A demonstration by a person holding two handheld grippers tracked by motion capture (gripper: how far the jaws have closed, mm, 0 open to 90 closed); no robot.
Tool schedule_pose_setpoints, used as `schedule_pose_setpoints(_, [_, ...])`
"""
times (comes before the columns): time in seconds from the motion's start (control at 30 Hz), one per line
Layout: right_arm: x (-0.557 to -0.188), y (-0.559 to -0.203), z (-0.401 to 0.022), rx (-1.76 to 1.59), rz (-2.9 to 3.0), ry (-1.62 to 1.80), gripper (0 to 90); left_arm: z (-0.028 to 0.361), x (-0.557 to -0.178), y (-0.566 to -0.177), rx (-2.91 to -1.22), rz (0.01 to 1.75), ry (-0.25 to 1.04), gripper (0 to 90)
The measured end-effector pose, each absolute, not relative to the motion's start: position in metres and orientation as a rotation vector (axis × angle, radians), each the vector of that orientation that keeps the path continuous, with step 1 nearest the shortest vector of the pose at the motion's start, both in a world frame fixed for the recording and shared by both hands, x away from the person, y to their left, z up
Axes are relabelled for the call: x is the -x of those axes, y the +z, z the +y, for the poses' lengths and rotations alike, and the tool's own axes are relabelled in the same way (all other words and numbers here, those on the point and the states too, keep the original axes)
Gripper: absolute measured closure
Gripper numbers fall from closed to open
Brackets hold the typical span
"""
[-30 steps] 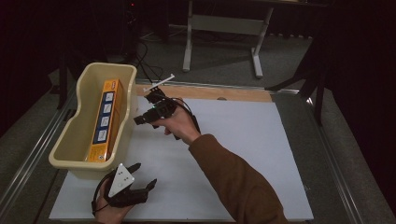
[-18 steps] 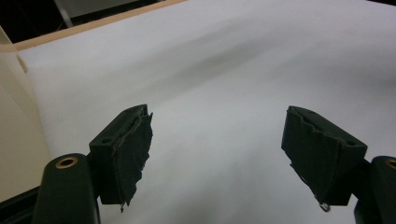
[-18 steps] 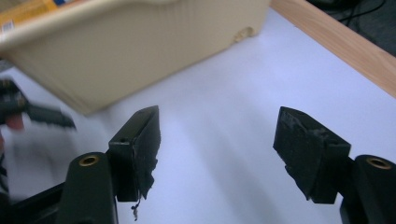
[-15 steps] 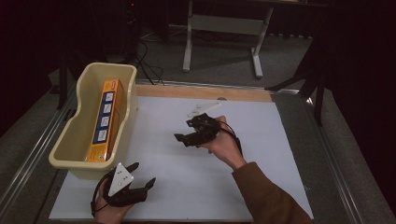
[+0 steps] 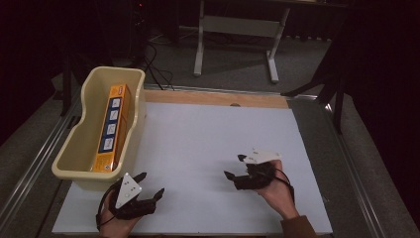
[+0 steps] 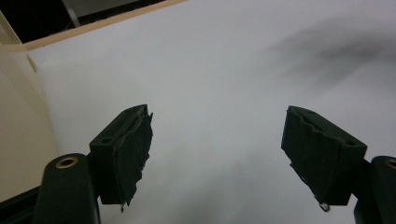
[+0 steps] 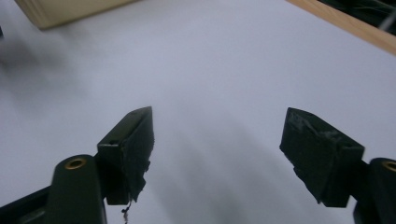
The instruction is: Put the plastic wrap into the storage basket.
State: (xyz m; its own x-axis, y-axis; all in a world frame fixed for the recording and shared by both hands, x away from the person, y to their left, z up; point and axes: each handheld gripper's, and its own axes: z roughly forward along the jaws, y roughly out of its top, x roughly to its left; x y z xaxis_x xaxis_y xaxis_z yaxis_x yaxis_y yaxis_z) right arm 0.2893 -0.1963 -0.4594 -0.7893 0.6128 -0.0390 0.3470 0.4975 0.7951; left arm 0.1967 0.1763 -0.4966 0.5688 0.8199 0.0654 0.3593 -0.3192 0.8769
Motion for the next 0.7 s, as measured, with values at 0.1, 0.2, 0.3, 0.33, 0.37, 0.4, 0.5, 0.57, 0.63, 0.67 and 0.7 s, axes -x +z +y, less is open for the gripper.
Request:
schedule_pose_setpoints(0.1, [-0.276,-0.472,-0.219,-0.936,2.349,1.197,25.8,0.176,-0.198,-0.497,-1.917,0.954,0.655,24.1])
schedule_pose_setpoints(0.2, [-0.265,-0.485,-0.242,-1.012,2.294,1.223,25.5,0.175,-0.199,-0.497,-1.917,0.955,0.655,24.1])
schedule_pose_setpoints(0.3, [-0.255,-0.488,-0.262,-1.035,2.246,1.242,22.9,0.175,-0.199,-0.496,-1.921,0.95,0.66,24.1])
schedule_pose_setpoints(0.33, [-0.251,-0.487,-0.269,-1.039,2.224,1.255,22.3,0.175,-0.199,-0.496,-1.921,0.947,0.662,24.1])
schedule_pose_setpoints(0.37, [-0.248,-0.487,-0.274,-1.031,2.203,1.259,20.8,0.174,-0.199,-0.496,-1.92,0.945,0.663,24.1])
schedule_pose_setpoints(0.4, [-0.244,-0.487,-0.278,-1.025,2.187,1.263,19.8,0.175,-0.199,-0.496,-1.921,0.945,0.665,24.1])
schedule_pose_setpoints(0.5, [-0.237,-0.486,-0.289,-1.023,2.163,1.292,18.5,0.176,-0.199,-0.496,-1.915,0.947,0.663,24.1])
schedule_pose_setpoints(0.57, [-0.235,-0.487,-0.292,-1.025,2.161,1.298,17.8,0.176,-0.198,-0.495,-1.912,0.947,0.665,24.1])
schedule_pose_setpoints(0.63, [-0.234,-0.487,-0.294,-1.023,2.157,1.291,18.0,0.177,-0.198,-0.495,-1.91,0.948,0.663,24.1])
schedule_pose_setpoints(0.67, [-0.235,-0.488,-0.294,-1.023,2.162,1.29,18.1,0.177,-0.198,-0.495,-1.911,0.947,0.663,24.1])
schedule_pose_setpoints(0.7, [-0.235,-0.488,-0.294,-1.023,2.168,1.286,18.4,0.176,-0.198,-0.496,-1.913,0.947,0.661,24.1])
